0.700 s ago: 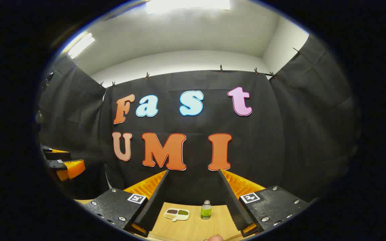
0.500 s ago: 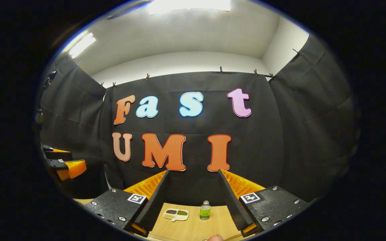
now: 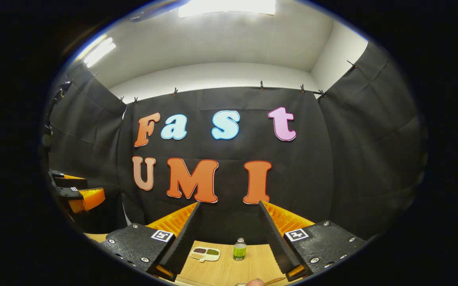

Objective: Close the left gripper, press the button to open the rice cooker; take a wooden spoon from the chopstick holder with the right hand, scoop a spoonful of rice and pour it into the rice cooker, then put the wooden spoon back into the chopstick holder.

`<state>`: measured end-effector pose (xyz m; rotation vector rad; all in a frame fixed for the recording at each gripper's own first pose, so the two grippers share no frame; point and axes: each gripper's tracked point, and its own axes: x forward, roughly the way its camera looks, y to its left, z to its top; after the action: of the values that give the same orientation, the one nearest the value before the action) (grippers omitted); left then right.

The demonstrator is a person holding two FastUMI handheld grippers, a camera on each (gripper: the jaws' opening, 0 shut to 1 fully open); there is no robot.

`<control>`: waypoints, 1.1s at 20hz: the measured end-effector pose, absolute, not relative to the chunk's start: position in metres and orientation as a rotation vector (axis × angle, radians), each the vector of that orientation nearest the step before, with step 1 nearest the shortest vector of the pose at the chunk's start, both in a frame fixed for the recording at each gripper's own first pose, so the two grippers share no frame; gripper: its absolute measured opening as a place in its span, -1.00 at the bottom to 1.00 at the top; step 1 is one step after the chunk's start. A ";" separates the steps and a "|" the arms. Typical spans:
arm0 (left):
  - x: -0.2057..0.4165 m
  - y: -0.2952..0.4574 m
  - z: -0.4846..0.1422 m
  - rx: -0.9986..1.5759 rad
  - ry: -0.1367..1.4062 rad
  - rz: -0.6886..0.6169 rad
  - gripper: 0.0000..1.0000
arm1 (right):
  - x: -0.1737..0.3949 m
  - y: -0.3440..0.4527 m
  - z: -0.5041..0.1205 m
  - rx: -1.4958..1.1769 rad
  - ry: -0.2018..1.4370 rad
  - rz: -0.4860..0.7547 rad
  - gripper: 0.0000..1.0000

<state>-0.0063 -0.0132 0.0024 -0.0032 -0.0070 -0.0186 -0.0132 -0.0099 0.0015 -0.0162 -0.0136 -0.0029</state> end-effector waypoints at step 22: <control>0.011 0.009 -0.059 0.046 0.229 0.067 -0.78 | -0.009 -0.013 -0.002 -0.049 -0.015 -0.007 0.76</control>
<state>0.0109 0.0088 -0.0590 0.0464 0.2289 0.0669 -0.0090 -0.0131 -0.0016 -0.0486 -0.0155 -0.0070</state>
